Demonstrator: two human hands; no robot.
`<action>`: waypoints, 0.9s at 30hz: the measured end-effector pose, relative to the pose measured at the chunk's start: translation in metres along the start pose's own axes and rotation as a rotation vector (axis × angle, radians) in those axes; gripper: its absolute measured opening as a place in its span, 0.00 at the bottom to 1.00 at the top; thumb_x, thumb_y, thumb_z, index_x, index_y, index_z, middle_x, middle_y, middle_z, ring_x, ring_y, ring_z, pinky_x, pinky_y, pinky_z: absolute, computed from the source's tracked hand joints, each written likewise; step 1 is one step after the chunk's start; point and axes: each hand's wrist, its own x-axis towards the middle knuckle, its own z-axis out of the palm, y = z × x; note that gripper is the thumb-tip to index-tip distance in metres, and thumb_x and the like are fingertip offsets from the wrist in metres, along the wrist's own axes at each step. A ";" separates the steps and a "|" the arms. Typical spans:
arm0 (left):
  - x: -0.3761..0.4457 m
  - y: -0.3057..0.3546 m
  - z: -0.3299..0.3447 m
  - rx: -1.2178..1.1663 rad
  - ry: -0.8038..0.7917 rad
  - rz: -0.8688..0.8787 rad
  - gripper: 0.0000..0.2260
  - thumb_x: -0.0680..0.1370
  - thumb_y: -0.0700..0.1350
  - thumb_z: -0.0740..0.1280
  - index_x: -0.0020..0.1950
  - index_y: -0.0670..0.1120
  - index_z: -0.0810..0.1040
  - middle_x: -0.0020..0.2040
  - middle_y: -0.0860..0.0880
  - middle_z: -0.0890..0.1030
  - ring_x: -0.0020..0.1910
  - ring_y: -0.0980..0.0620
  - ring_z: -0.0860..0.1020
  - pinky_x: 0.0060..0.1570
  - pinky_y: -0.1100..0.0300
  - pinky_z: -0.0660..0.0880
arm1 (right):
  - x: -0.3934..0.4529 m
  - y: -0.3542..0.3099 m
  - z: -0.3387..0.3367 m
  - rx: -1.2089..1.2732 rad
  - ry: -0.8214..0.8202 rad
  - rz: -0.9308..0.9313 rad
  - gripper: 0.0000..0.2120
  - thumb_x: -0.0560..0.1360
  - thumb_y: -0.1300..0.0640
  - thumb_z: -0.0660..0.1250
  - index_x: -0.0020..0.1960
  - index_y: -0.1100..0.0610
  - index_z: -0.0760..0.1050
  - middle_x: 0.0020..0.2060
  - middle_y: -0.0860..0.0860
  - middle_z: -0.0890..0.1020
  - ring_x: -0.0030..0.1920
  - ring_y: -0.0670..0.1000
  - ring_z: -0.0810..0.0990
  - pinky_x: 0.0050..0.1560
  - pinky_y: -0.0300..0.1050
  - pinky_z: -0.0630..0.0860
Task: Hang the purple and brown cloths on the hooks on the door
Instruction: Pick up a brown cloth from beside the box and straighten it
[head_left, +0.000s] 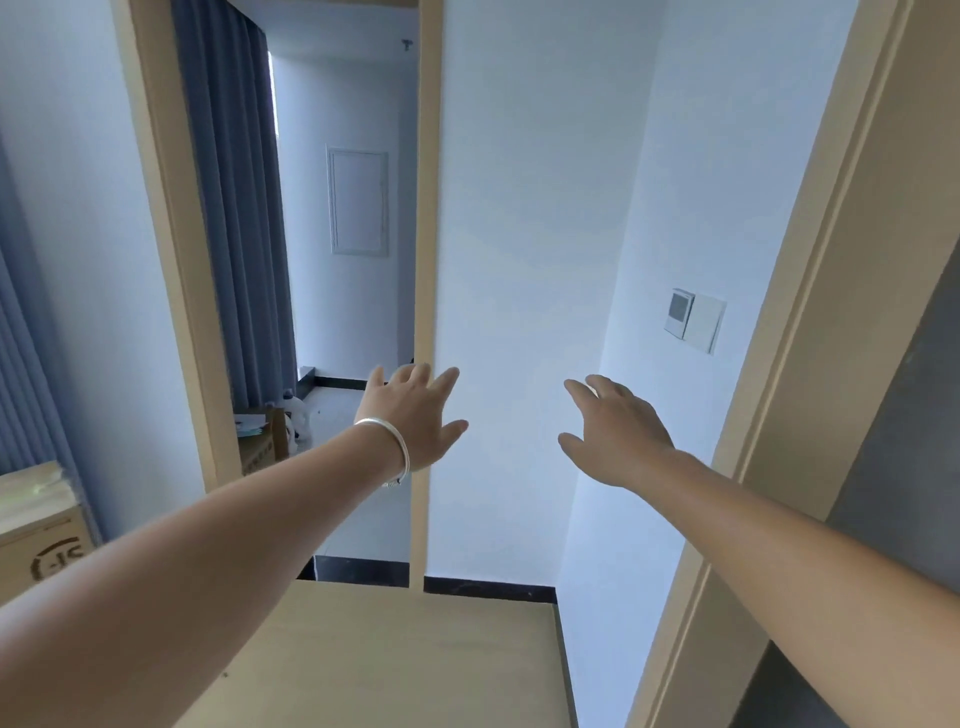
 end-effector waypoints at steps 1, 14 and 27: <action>0.015 -0.008 0.009 -0.005 0.002 0.004 0.28 0.78 0.63 0.53 0.74 0.52 0.56 0.67 0.48 0.69 0.68 0.47 0.66 0.68 0.45 0.60 | 0.017 -0.002 0.006 -0.003 -0.007 0.007 0.31 0.78 0.46 0.59 0.76 0.51 0.54 0.75 0.53 0.59 0.74 0.53 0.58 0.68 0.49 0.62; 0.156 -0.079 0.116 -0.049 0.014 0.042 0.27 0.78 0.63 0.55 0.73 0.52 0.57 0.68 0.48 0.69 0.70 0.47 0.64 0.70 0.45 0.59 | 0.186 -0.015 0.081 0.025 -0.058 0.053 0.31 0.77 0.45 0.60 0.77 0.51 0.53 0.76 0.52 0.57 0.73 0.53 0.60 0.67 0.49 0.62; 0.281 -0.151 0.215 0.011 -0.086 -0.159 0.30 0.80 0.61 0.54 0.78 0.53 0.50 0.74 0.47 0.63 0.74 0.47 0.60 0.73 0.45 0.53 | 0.401 -0.019 0.173 0.038 -0.051 -0.168 0.31 0.78 0.48 0.59 0.77 0.52 0.54 0.76 0.54 0.57 0.74 0.54 0.58 0.69 0.49 0.61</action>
